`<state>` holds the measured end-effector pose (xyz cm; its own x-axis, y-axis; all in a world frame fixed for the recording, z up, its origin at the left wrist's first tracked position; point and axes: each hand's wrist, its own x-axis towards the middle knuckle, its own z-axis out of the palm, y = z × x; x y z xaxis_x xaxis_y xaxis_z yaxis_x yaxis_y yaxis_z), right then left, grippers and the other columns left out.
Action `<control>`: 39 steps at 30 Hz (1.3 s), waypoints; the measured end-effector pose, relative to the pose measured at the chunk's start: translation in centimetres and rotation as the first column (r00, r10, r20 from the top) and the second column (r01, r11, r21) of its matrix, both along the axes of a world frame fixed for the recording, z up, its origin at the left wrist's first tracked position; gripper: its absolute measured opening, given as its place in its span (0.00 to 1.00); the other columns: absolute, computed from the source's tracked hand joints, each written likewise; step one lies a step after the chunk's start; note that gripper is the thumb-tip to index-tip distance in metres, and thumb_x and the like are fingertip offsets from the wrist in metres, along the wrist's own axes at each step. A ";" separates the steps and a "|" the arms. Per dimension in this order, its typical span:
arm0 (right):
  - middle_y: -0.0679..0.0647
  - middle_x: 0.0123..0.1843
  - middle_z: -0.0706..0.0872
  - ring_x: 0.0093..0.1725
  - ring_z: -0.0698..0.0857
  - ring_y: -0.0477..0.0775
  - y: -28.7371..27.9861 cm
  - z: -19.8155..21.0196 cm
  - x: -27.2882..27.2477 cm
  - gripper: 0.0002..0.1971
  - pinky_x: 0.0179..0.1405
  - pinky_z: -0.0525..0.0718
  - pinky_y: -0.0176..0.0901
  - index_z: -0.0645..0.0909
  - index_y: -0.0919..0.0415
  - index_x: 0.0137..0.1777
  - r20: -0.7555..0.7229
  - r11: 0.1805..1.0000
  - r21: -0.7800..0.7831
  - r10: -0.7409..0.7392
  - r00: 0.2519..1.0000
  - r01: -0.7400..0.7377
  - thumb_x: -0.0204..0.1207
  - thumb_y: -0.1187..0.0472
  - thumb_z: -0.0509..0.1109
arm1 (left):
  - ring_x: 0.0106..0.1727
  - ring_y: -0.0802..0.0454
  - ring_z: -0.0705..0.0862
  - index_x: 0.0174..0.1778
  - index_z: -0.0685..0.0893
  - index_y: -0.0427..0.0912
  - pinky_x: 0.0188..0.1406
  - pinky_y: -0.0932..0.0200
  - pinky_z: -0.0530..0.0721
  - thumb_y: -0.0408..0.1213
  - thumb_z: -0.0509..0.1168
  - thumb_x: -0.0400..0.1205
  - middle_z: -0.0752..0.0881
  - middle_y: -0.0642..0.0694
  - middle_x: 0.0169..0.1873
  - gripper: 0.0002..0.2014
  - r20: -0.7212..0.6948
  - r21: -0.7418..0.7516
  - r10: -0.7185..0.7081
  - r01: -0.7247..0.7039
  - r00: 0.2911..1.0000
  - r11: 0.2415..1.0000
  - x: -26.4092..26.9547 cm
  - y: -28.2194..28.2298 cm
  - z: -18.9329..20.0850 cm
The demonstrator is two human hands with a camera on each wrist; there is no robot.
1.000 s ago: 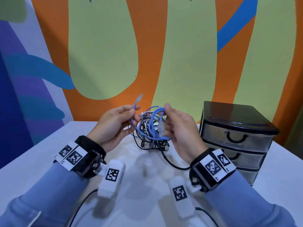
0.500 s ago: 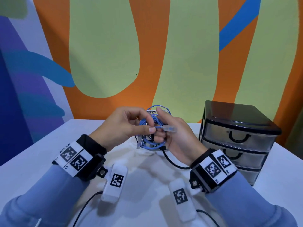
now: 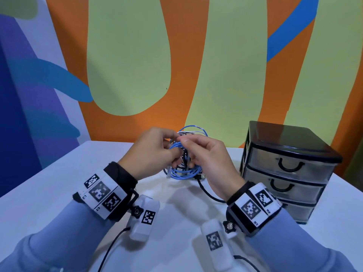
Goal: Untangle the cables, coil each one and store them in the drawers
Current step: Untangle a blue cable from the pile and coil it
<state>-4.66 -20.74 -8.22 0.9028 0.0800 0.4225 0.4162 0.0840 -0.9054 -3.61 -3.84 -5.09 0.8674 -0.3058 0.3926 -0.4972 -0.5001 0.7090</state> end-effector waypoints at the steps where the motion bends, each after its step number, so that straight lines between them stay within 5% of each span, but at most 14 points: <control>1: 0.64 0.40 0.90 0.33 0.82 0.53 0.0 -0.1 0.0 0.07 0.34 0.77 0.35 0.91 0.66 0.57 0.029 0.999 -0.045 -0.021 0.999 0.022 0.86 0.66 0.72 | 0.32 0.49 0.91 0.46 0.92 0.47 0.36 0.55 0.87 0.29 0.69 0.82 0.93 0.45 0.29 0.09 0.024 0.029 0.037 -0.037 0.999 0.999 0.0 -0.1 0.0; 5: 0.51 0.51 0.94 0.39 0.88 0.45 0.0 -0.2 -0.1 0.07 0.38 0.79 0.28 0.93 0.58 0.56 0.069 0.990 -0.136 -0.039 0.997 0.048 0.85 0.64 0.74 | 0.33 0.50 0.91 0.31 0.91 0.47 0.40 0.49 0.90 0.32 0.65 0.76 0.91 0.50 0.25 0.12 0.060 0.128 0.151 -0.158 0.987 0.979 -0.4 -0.5 -0.2; 9: 0.51 0.55 0.94 0.49 0.93 0.56 1.0 -0.3 -0.5 0.09 0.57 0.90 0.58 0.93 0.53 0.58 0.181 0.972 -0.223 -0.029 0.983 0.070 0.83 0.59 0.73 | 0.32 0.50 0.89 0.23 0.86 0.42 0.37 0.48 0.88 0.35 0.64 0.74 0.88 0.50 0.20 0.13 0.088 0.213 0.245 -0.259 0.965 0.942 0.3 -0.1 -0.6; 12: 0.56 0.54 0.93 0.48 0.92 0.64 1.3 -0.4 -0.5 0.11 0.58 0.91 0.63 0.92 0.57 0.60 0.165 0.983 -0.182 0.003 0.986 0.028 0.82 0.66 0.72 | 0.29 0.57 0.88 0.28 0.91 0.43 0.33 0.59 0.84 0.31 0.71 0.80 0.90 0.50 0.22 0.14 -0.039 0.128 0.161 -0.155 0.986 0.980 0.7 0.4 -0.3; 14: 0.56 0.55 0.94 0.53 0.92 0.63 0.6 -0.5 -0.2 0.11 0.58 0.91 0.60 0.92 0.58 0.58 0.119 0.989 -0.136 -0.035 0.992 0.051 0.84 0.68 0.70 | 0.31 0.57 0.89 0.42 0.94 0.39 0.35 0.64 0.85 0.27 0.74 0.82 0.92 0.47 0.29 0.05 -0.199 -0.056 -0.031 0.020 0.979 0.998 0.5 0.9 0.0; 16: 0.55 0.56 0.94 0.52 0.91 0.57 0.1 -0.3 0.0 0.11 0.50 0.90 0.49 0.92 0.59 0.58 0.087 0.991 -0.114 -0.066 0.994 0.076 0.86 0.69 0.69 | 0.39 0.54 0.92 0.55 0.92 0.34 0.45 0.60 0.91 0.27 0.76 0.83 0.94 0.42 0.38 0.07 -0.277 -0.239 -0.184 0.118 0.943 0.964 0.5 1.3 0.2; 19: 0.52 0.53 0.93 0.44 0.86 0.49 -0.2 0.1 -0.1 0.13 0.39 0.83 0.39 0.93 0.58 0.55 0.089 0.992 -0.109 -0.060 0.994 0.069 0.84 0.72 0.69 | 0.44 0.49 0.92 0.60 0.91 0.32 0.59 0.50 0.90 0.27 0.75 0.83 0.94 0.38 0.43 0.10 -0.296 -0.308 -0.224 0.129 0.929 0.943 0.6 1.6 0.5; 22: 0.36 0.48 0.90 0.56 0.91 0.50 -0.7 0.4 0.2 0.18 0.54 0.90 0.49 0.94 0.47 0.44 0.162 0.979 -0.143 -0.119 0.980 0.143 0.79 0.74 0.73 | 0.51 0.42 0.91 0.57 0.91 0.28 0.68 0.43 0.87 0.34 0.73 0.85 0.94 0.34 0.48 0.11 -0.372 -0.329 -0.286 0.163 0.883 0.930 0.3 1.4 0.5; 24: 0.31 0.47 0.88 0.59 0.90 0.48 -0.9 0.4 0.2 0.17 0.57 0.87 0.42 0.94 0.46 0.41 0.170 0.969 -0.144 -0.178 0.969 0.203 0.77 0.73 0.76 | 0.53 0.43 0.92 0.59 0.91 0.29 0.67 0.46 0.90 0.40 0.70 0.87 0.94 0.33 0.54 0.15 -0.440 -0.392 -0.321 0.142 0.838 0.909 0.5 1.4 0.4; 28: 0.48 0.56 0.86 0.59 0.89 0.48 -0.9 0.2 0.3 0.11 0.58 0.87 0.38 0.95 0.45 0.46 0.161 0.955 -0.116 -0.254 0.954 0.273 0.75 0.65 0.82 | 0.46 0.49 0.94 0.59 0.91 0.34 0.46 0.59 0.92 0.31 0.66 0.90 0.94 0.35 0.53 0.09 -0.478 -0.497 -0.280 0.007 0.832 0.868 0.8 0.9 0.1; 32: 0.55 0.48 0.86 0.39 0.83 0.50 -0.4 0.2 0.2 0.10 0.46 0.84 0.42 0.91 0.63 0.60 -0.053 0.985 0.148 -0.076 0.996 0.084 0.80 0.66 0.77 | 0.44 0.46 0.91 0.52 0.90 0.32 0.41 0.57 0.93 0.29 0.66 0.90 0.93 0.37 0.46 0.08 -0.414 -0.529 -0.172 -0.082 0.894 0.845 1.3 0.8 -0.1; 35: 0.59 0.46 0.87 0.45 0.85 0.55 0.1 0.3 0.0 0.12 0.60 0.89 0.53 0.87 0.74 0.59 -0.209 0.950 0.307 0.129 0.969 -0.060 0.87 0.63 0.71 | 0.38 0.47 0.90 0.51 0.87 0.33 0.38 0.55 0.93 0.28 0.63 0.92 0.91 0.40 0.38 0.08 -0.354 -0.576 -0.065 -0.163 0.933 0.801 1.4 0.6 -0.3; 37: 0.63 0.50 0.89 0.52 0.89 0.59 0.6 0.2 -0.3 0.14 0.69 0.86 0.63 0.86 0.66 0.50 -0.257 0.941 0.324 0.186 0.948 -0.097 0.90 0.56 0.66 | 0.36 0.48 0.91 0.52 0.86 0.34 0.35 0.56 0.92 0.27 0.61 0.92 0.91 0.41 0.36 0.08 -0.334 -0.583 -0.033 -0.179 0.942 0.793 1.3 0.3 -0.3; 39: 0.67 0.52 0.90 0.55 0.90 0.62 0.9 0.1 -0.4 0.18 0.66 0.89 0.65 0.84 0.61 0.44 -0.228 0.944 0.319 0.160 0.960 -0.082 0.92 0.52 0.62 | 0.39 0.46 0.94 0.53 0.85 0.33 0.36 0.54 0.93 0.27 0.61 0.92 0.91 0.39 0.37 0.08 -0.349 -0.585 -0.038 -0.185 0.936 0.789 1.2 0.2 -0.2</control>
